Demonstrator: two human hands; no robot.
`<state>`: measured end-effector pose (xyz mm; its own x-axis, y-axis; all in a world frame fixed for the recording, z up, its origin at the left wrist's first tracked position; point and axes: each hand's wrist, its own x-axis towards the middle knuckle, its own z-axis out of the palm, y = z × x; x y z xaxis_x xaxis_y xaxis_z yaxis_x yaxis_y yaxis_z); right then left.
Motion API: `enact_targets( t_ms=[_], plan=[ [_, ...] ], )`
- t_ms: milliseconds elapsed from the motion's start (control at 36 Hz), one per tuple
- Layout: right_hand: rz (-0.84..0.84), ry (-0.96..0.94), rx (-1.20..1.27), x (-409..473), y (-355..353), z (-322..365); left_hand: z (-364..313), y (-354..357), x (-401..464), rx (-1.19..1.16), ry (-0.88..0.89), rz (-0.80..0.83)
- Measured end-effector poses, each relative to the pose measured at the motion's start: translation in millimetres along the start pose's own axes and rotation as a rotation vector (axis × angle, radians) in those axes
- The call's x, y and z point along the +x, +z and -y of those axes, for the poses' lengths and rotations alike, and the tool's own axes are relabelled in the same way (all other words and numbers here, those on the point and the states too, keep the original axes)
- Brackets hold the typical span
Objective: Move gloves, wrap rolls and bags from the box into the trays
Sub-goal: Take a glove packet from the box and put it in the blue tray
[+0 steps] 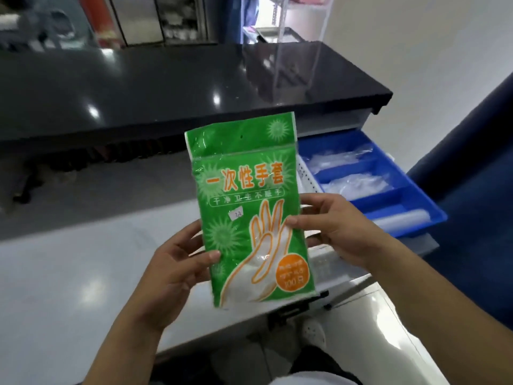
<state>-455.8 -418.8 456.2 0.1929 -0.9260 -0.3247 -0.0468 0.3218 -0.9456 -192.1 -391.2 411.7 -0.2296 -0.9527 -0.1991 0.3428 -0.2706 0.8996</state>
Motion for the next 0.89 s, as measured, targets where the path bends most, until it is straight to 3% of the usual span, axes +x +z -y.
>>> enact_targets(
  t_ms=[306, 528, 722, 889],
  plan=[
    [-0.093, -0.270, -0.076, 28.5, -175.8, 60.2, 16.2, 165.3, 117.5, 0.041, 0.142, -0.065],
    [-0.022, -0.443, -0.204, 56.1, -284.1, 103.2, 50.9, 266.4, 204.5, 0.005, 0.192, -0.237],
    [-0.170, -0.653, -0.885, 84.8, -352.8, 105.3, 98.7, 275.4, 224.8, 0.338, 0.027, -0.334],
    [-0.237, -0.658, -1.027, 104.3, -395.9, 94.5, 95.5, 263.9, 215.9, 0.590, 0.049, -0.408]
  ],
)
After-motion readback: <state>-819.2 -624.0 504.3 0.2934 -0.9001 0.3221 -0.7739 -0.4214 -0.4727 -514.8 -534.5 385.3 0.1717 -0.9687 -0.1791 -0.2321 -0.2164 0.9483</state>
